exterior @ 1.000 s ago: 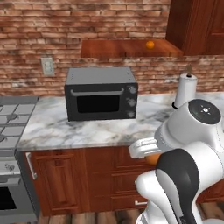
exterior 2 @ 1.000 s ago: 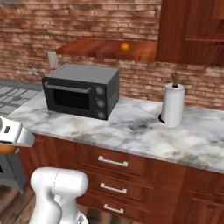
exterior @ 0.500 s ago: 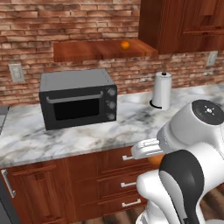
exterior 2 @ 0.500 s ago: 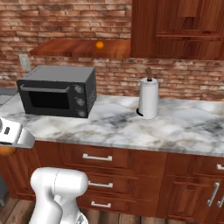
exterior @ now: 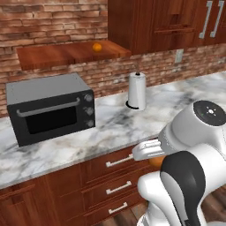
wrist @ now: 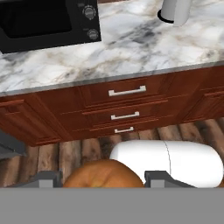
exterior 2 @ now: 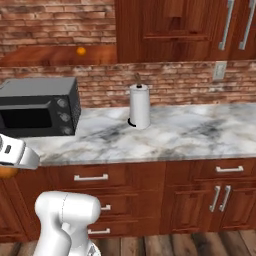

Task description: Pick the tangerines from the cabinet and place them in one bowl. Pick the lime from the sink and place it in the other bowl.

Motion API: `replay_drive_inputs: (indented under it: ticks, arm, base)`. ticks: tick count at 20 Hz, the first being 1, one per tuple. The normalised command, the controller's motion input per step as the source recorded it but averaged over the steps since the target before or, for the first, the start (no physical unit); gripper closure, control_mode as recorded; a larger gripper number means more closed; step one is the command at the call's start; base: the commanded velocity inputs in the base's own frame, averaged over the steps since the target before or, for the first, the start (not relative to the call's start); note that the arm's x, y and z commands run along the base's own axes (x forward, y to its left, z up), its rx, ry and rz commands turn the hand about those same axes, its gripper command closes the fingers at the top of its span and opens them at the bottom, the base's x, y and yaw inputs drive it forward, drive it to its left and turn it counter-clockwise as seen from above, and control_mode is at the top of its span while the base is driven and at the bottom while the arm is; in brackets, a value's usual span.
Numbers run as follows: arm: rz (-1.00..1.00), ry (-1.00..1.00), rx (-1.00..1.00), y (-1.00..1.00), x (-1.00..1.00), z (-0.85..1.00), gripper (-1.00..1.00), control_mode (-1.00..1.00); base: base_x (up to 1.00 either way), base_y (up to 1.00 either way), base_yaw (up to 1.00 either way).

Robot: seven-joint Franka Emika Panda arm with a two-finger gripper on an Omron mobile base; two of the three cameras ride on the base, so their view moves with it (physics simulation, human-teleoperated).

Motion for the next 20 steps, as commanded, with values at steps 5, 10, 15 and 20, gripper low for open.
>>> replay_drive_inputs:
  ticks: [5,10,15,20]
  arm:
    - [0.0,0.0,0.0,0.0,0.0,0.0,1.0,1.0]
    - [0.0,0.0,0.0,0.0,0.0,0.0,1.0,1.0]
    - [0.0,0.0,0.0,0.0,0.0,0.0,1.0,1.0]
    - [0.0,0.0,0.0,0.0,0.0,0.0,1.0,1.0]
  base:
    - [0.0,-0.18,-0.33]
    - [0.0,-0.15,-0.32]
    - [0.0,-0.15,-0.32]
    - [0.0,-0.21,-0.35]
